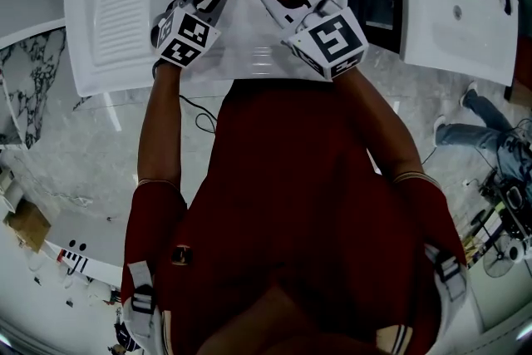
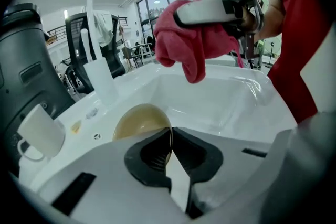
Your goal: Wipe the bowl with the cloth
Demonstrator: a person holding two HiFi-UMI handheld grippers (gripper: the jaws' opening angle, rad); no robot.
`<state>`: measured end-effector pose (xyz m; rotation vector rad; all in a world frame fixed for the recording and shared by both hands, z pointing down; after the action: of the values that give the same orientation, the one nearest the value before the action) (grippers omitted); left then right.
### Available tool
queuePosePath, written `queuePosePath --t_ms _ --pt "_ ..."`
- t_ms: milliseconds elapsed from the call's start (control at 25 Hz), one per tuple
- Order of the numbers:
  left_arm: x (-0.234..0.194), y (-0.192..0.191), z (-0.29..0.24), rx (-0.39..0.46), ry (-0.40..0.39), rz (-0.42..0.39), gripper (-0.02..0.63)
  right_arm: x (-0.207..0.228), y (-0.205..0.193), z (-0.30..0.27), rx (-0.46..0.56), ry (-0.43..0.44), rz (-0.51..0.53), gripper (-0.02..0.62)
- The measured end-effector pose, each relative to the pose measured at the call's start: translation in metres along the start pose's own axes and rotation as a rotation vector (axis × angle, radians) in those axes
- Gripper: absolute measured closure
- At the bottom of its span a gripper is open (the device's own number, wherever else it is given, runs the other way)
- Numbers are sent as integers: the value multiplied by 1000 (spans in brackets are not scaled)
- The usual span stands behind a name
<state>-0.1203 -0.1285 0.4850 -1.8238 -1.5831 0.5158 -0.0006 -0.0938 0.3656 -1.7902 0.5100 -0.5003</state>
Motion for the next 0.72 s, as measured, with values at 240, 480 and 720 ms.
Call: queuePosePath --t_ms 240,480,720 --pt "0 36 43 177 80 150 583 -6 10 12 32 38 34 568" --pt "6 57 83 396 120 319 583 -15 26 21 70 83 96 568" --pt "18 69 106 545 138 430 583 -29 42 34 133 121 122 568"
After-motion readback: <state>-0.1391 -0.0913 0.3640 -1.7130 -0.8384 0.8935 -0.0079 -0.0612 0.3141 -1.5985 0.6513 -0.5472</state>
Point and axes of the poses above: the fingertips, and each gripper's own axes: z backward along the fingers, x to its right, y out of its top, the point moved 6 cm from there along z, backward along the fingers, and after that the axes turned 2 degrees about -y, right-handed, at the moved point
